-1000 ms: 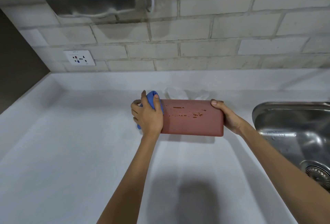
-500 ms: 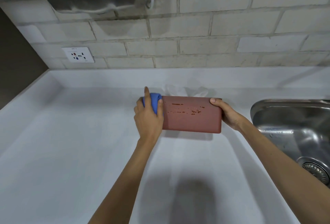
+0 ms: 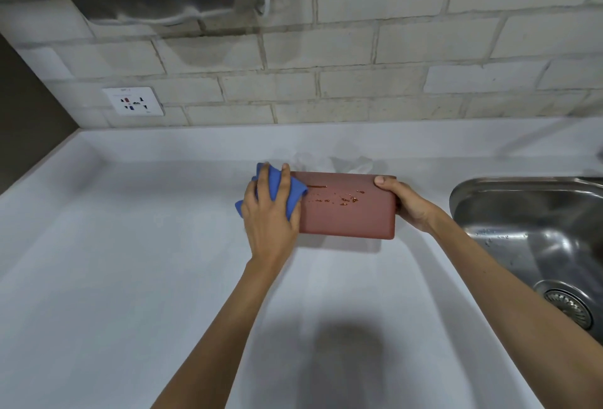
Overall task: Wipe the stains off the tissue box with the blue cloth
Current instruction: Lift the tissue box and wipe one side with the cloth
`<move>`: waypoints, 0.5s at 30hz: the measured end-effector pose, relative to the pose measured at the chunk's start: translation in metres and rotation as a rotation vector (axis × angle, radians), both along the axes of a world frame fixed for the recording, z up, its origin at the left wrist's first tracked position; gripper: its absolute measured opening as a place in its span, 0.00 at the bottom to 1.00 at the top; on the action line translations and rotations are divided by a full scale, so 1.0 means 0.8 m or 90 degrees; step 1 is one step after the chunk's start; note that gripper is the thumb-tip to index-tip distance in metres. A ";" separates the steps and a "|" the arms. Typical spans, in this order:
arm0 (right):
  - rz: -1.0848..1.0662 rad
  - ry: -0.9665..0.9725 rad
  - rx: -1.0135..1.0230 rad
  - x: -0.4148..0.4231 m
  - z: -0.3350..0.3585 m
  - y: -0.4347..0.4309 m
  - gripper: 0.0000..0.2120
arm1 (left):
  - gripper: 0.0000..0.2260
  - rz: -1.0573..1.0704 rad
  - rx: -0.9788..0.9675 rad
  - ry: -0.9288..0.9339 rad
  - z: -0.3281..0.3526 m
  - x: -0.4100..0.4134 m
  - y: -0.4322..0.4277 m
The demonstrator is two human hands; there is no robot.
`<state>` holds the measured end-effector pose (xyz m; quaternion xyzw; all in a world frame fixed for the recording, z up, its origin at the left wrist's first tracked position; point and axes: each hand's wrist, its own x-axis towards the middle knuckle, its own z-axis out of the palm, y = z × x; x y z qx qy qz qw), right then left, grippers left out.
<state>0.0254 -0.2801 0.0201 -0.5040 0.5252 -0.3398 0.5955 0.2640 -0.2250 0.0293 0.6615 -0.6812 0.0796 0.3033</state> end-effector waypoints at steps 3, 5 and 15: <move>-0.003 0.000 -0.001 0.000 0.000 -0.001 0.31 | 0.23 0.007 -0.011 -0.008 0.006 -0.015 -0.005; -0.007 -0.001 -0.001 0.000 0.000 -0.002 0.31 | 0.26 -0.017 -0.011 -0.033 -0.007 -0.013 0.011; 0.006 0.016 0.002 0.001 -0.003 -0.007 0.25 | 0.26 -0.044 -0.041 -0.042 0.008 -0.014 -0.004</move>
